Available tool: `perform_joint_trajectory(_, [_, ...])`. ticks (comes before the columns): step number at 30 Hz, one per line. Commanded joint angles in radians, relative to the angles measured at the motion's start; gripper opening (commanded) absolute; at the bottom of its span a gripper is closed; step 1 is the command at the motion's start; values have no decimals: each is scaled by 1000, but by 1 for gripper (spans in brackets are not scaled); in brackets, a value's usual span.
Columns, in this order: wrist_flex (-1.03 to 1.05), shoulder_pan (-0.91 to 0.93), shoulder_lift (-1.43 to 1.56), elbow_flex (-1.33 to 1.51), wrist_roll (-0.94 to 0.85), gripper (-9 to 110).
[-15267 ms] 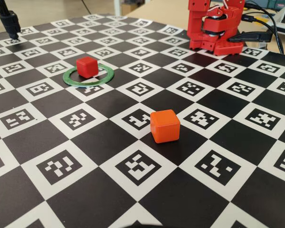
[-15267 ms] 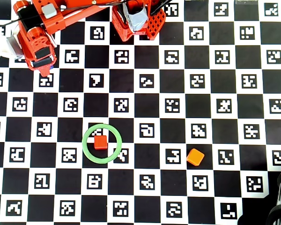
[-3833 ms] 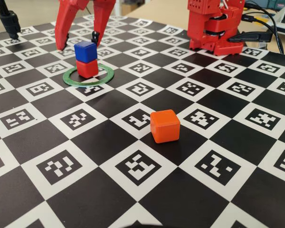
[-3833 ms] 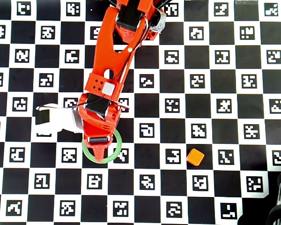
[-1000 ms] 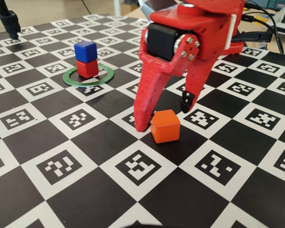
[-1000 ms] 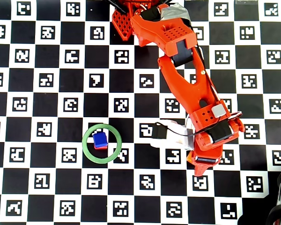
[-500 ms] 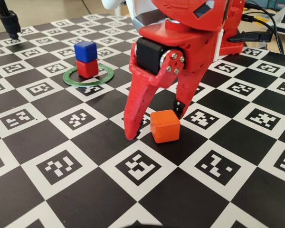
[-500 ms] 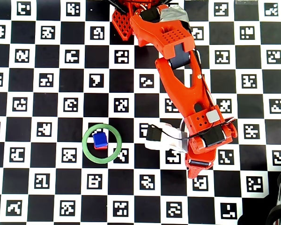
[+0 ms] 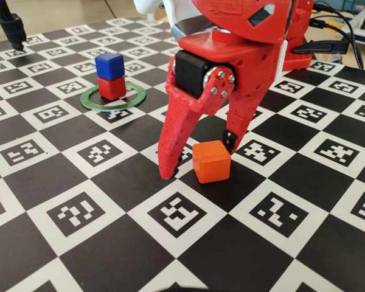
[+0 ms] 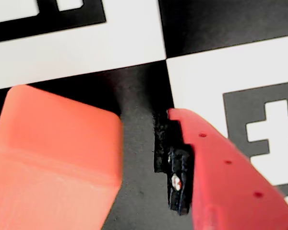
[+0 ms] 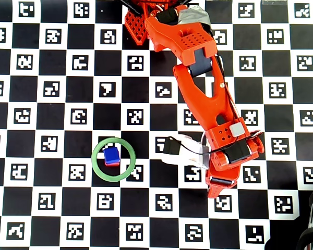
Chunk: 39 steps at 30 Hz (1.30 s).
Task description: Grab the red cube then put it in the green circle then put the blue cube on top and finally the orange cube on top
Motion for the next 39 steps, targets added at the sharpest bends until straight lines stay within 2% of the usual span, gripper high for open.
perform_joint_trajectory(1, [-9, -14, 52, -14, 29, 41])
perform_joint_trajectory(39, [-60, -61, 54, -5, 258, 41])
